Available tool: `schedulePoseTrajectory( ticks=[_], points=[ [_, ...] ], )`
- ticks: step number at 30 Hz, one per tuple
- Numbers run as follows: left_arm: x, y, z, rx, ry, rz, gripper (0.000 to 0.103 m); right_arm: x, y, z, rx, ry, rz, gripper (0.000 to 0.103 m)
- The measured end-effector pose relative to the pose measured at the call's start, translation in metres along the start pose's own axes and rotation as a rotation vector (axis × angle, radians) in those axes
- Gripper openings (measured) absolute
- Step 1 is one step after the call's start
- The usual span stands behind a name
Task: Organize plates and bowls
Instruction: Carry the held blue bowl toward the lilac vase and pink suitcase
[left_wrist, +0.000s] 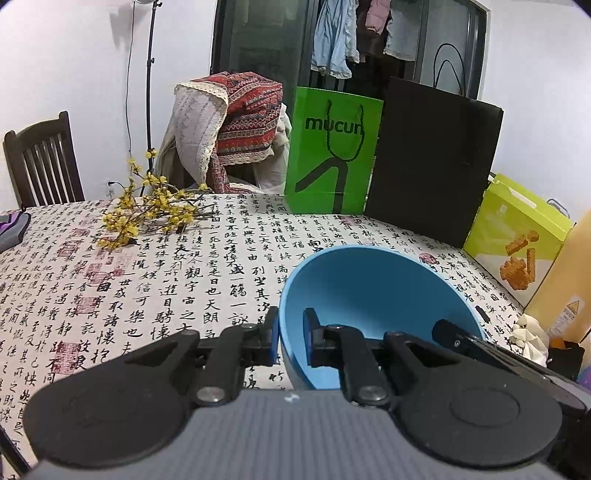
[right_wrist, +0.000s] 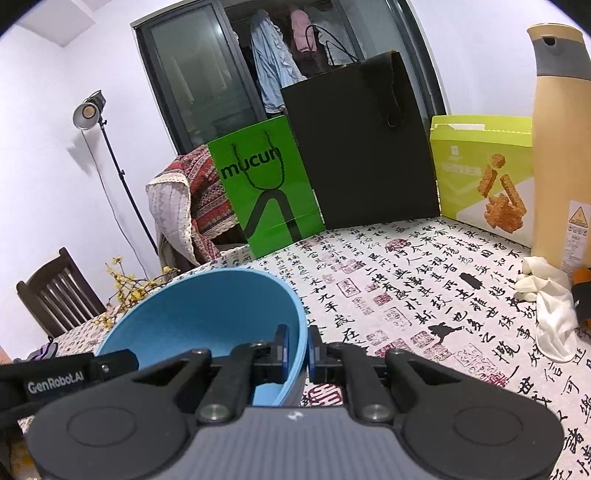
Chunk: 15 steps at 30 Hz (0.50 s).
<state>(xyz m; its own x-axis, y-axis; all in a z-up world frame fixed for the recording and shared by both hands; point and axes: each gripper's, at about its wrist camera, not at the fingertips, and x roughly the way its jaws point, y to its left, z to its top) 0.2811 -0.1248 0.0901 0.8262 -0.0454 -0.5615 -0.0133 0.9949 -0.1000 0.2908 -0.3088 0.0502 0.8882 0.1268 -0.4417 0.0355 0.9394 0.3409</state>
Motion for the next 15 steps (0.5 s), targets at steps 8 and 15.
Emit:
schedulePoseTrajectory(
  ticks=[8, 15],
  points=[
    [-0.003, 0.008, -0.001, -0.014, 0.0, 0.015, 0.013, 0.0, 0.006, -0.002, -0.013, 0.006, 0.017, 0.01],
    [-0.007, 0.016, -0.004, -0.023, 0.0, 0.029, 0.013, 0.0, 0.013, -0.006, -0.019, 0.012, 0.033, 0.01]
  ],
)
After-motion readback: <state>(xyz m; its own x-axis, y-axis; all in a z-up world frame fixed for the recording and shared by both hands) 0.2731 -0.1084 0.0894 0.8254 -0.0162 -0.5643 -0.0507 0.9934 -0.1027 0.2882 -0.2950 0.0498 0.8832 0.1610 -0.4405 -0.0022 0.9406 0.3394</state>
